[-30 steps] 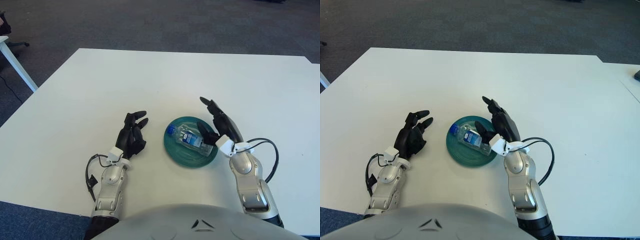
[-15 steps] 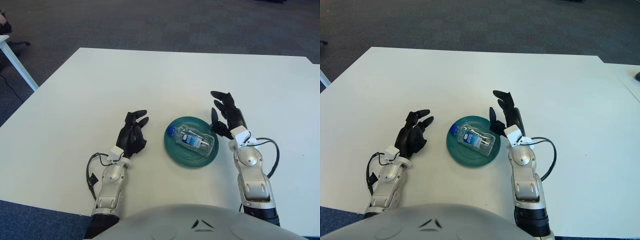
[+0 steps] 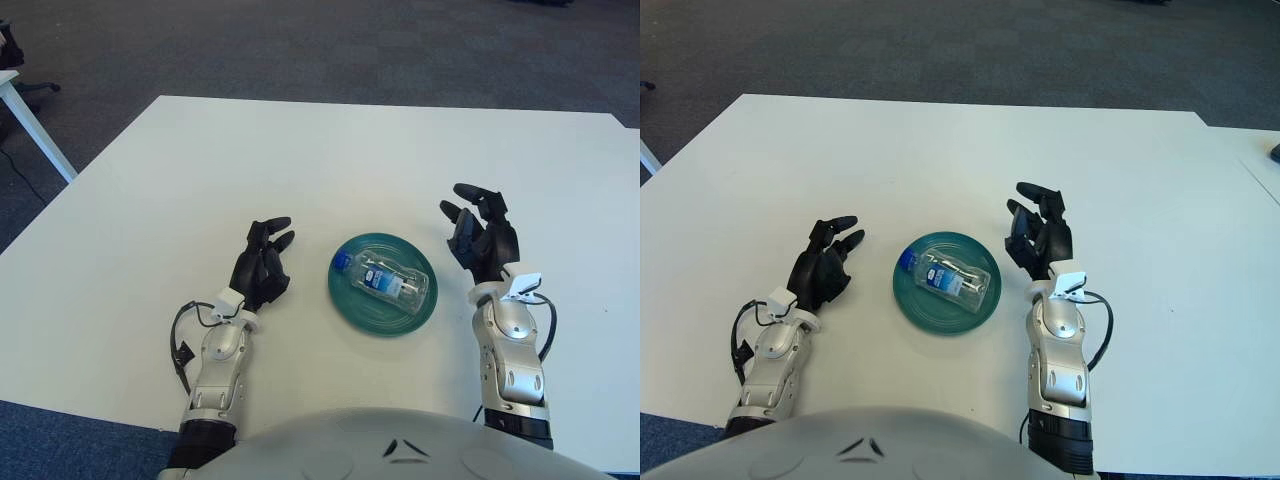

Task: Put the bottle into the plate.

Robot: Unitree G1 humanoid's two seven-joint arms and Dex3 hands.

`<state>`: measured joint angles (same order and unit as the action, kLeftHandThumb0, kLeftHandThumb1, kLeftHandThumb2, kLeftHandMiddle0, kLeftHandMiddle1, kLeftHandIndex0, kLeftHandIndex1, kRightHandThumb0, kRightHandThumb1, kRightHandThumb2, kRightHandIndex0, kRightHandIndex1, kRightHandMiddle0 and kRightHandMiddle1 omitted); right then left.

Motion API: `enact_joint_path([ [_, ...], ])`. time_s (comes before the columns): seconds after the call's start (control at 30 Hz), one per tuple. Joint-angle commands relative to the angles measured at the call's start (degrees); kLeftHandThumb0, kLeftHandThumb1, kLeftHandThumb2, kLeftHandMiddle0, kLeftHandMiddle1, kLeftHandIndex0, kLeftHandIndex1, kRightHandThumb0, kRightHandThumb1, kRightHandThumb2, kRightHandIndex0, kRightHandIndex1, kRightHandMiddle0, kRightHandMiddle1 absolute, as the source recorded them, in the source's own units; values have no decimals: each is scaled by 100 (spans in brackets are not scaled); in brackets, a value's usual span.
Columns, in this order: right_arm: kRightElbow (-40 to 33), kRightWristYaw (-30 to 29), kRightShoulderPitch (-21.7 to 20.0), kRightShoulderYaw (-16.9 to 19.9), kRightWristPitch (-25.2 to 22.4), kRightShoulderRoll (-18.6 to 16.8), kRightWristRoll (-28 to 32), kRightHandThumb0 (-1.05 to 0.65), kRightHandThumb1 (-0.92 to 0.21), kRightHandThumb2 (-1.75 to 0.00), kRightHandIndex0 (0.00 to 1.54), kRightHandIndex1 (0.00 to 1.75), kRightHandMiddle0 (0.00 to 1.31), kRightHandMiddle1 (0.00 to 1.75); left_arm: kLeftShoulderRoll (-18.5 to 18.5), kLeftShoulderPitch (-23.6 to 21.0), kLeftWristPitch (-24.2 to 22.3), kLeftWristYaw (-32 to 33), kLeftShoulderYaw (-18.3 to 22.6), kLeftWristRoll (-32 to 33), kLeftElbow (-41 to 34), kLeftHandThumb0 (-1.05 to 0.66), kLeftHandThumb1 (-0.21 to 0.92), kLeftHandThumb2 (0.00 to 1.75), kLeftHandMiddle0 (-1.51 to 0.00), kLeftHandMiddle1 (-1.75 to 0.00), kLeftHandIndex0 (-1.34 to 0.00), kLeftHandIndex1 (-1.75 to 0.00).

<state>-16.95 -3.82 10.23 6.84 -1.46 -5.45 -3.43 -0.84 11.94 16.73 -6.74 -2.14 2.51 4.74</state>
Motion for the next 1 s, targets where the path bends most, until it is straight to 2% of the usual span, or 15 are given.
enact_joint_path([
  [0.0, 128, -136, 31, 30, 215, -44, 64, -64, -92, -67, 41, 73, 15, 122, -98, 86, -160, -69, 82, 55, 227, -58, 92, 101, -37, -39, 0, -106],
  [0.23, 289, -141, 295, 149, 598, 45, 180, -63, -92, -66, 44, 81, 22, 122, -155, 46, -145, -129, 143, 122, 286, -58, 92, 101, -37, -39, 0, -106],
  [0.43, 495, -25, 436, 356, 868, 186, 398, -62, -91, -67, 45, 83, 22, 120, -217, 9, -147, -187, 203, 193, 319, -58, 92, 101, -37, -39, 0, -106],
  [0.7, 631, -161, 463, 306, 923, 48, 406, -60, -92, -69, 42, 82, 18, 119, -294, -41, -139, -274, 291, 278, 387, -58, 92, 101, -37, -39, 0, -106],
  [0.97, 899, -256, 487, 279, 1216, -61, 396, -57, -91, -70, 42, 79, 20, 120, -339, -58, -142, -320, 328, 332, 401, -58, 92, 101, -37, -39, 0, -106],
])
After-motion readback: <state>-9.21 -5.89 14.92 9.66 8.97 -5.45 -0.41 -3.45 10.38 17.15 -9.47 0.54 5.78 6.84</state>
